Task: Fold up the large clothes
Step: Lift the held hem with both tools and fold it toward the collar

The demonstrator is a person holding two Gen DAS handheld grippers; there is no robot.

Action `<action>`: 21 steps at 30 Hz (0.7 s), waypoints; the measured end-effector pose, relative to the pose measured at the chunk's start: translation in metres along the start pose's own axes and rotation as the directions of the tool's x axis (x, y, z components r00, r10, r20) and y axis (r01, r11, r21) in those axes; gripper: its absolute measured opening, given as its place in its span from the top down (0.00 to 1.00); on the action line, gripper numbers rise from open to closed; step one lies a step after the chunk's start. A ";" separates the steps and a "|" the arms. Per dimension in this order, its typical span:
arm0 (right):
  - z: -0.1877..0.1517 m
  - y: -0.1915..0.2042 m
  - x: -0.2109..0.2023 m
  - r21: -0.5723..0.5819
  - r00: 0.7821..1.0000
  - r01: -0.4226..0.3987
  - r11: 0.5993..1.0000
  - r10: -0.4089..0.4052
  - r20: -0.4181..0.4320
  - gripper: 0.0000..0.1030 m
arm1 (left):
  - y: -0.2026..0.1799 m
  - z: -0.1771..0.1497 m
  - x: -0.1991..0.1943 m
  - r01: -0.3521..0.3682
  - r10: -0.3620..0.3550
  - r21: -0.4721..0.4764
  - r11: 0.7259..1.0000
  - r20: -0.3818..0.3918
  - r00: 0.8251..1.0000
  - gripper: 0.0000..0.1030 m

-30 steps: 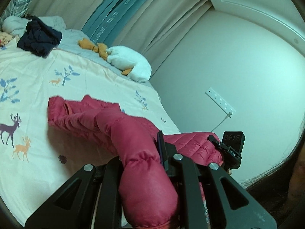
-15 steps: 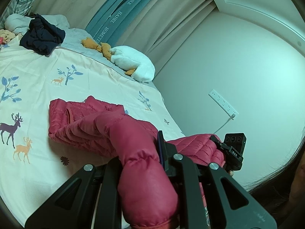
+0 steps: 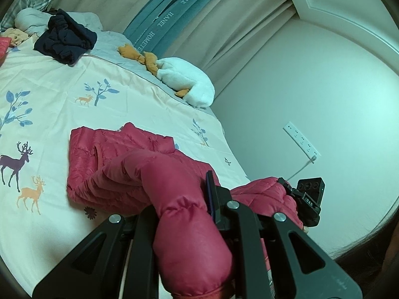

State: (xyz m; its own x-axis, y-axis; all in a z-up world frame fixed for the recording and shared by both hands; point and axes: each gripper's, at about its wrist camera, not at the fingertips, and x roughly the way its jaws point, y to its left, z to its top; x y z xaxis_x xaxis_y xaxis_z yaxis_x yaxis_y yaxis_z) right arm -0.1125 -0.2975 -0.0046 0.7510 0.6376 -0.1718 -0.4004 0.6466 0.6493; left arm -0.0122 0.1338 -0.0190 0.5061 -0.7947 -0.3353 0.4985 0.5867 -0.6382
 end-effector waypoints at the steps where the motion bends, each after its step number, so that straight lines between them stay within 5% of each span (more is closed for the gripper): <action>1: 0.001 -0.002 0.002 0.006 1.000 0.005 1.000 -0.005 0.003 0.83 | 0.002 0.001 0.002 -0.003 0.003 -0.006 1.000 0.001 1.000 0.86; 21: 0.016 -0.047 0.042 0.049 0.992 0.119 0.992 -0.120 0.031 0.83 | 0.033 0.019 0.038 -0.096 0.096 -0.056 0.994 -0.002 0.995 0.86</action>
State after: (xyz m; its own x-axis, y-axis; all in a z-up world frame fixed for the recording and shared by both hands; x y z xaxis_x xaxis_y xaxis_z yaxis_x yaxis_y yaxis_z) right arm -0.0539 -0.3083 -0.0303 0.8094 0.5421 -0.2258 -0.2821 0.6962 0.6601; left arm 0.0368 0.1257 -0.0397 0.5502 -0.7352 -0.3960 0.4075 0.6503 -0.6412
